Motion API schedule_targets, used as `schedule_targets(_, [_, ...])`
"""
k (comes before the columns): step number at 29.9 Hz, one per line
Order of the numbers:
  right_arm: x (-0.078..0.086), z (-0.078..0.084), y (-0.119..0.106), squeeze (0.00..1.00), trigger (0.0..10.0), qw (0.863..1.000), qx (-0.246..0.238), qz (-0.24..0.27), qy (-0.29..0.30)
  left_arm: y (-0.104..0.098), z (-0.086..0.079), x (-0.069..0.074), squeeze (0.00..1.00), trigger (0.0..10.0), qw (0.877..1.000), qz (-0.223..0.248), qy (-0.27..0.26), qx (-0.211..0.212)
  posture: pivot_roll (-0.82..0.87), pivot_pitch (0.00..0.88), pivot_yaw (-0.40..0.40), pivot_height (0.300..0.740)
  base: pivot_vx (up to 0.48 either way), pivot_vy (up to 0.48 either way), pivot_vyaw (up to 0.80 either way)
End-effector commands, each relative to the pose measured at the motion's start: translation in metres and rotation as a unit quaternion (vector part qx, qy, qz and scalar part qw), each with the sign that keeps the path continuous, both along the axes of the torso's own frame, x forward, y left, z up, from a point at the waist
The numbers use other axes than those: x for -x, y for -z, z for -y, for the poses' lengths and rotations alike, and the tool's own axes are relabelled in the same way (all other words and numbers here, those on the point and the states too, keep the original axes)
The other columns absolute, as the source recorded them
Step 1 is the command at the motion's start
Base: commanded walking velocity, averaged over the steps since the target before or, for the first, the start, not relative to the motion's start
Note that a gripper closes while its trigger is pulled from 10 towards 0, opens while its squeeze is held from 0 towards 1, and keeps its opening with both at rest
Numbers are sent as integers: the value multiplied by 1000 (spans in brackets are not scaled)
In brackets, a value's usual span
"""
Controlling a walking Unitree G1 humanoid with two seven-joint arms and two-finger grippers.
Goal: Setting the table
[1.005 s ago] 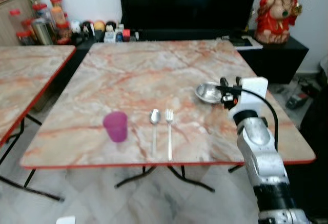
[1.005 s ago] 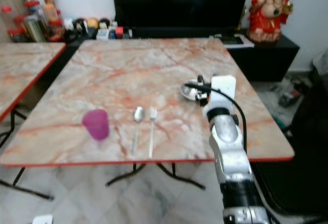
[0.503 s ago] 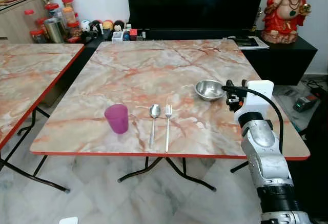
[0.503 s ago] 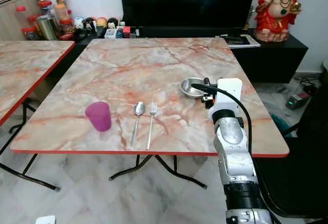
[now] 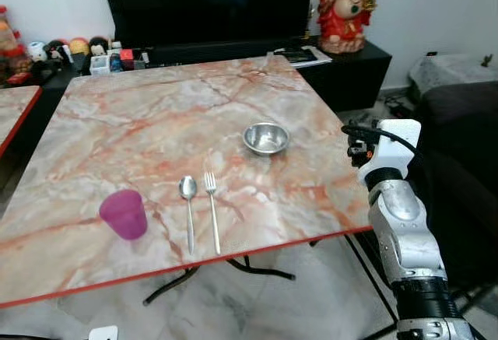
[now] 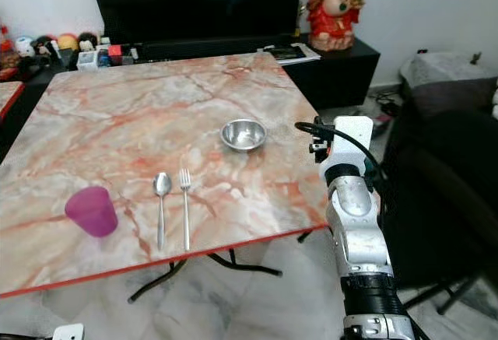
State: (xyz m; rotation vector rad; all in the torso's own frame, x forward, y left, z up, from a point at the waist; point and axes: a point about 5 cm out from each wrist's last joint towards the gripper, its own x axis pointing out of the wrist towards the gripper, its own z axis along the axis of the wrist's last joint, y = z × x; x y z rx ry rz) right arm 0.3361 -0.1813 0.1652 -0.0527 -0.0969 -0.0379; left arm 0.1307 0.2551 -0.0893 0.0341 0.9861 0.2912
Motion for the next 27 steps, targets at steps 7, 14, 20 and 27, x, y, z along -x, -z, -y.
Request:
schedule_targets(7, [-2,-2,-1,0,10000,1000,4,-5,-5,1,-1,3,0,10000,1000,-8,-2,2,6,0,8,732,295,0,0])
schedule_targets(14, [-1,-3,0,0,10000,1000,9,-5,-7,1,-1,3,0,10000,1000,-8,-3,3,6,0,8,732,257,0,0])
schedule_targets(20, [-2,-5,-1,0,10000,1000,24,-5,-15,1,-1,4,0,10000,1000,-6,-6,8,6,0,5,732,0,0,375])
schedule_targets(27, [-2,-2,0,0,10000,1000,14,-9,-9,1,-1,4,0,10000,1000,-8,-6,9,4,0,5,732,0,0,196])
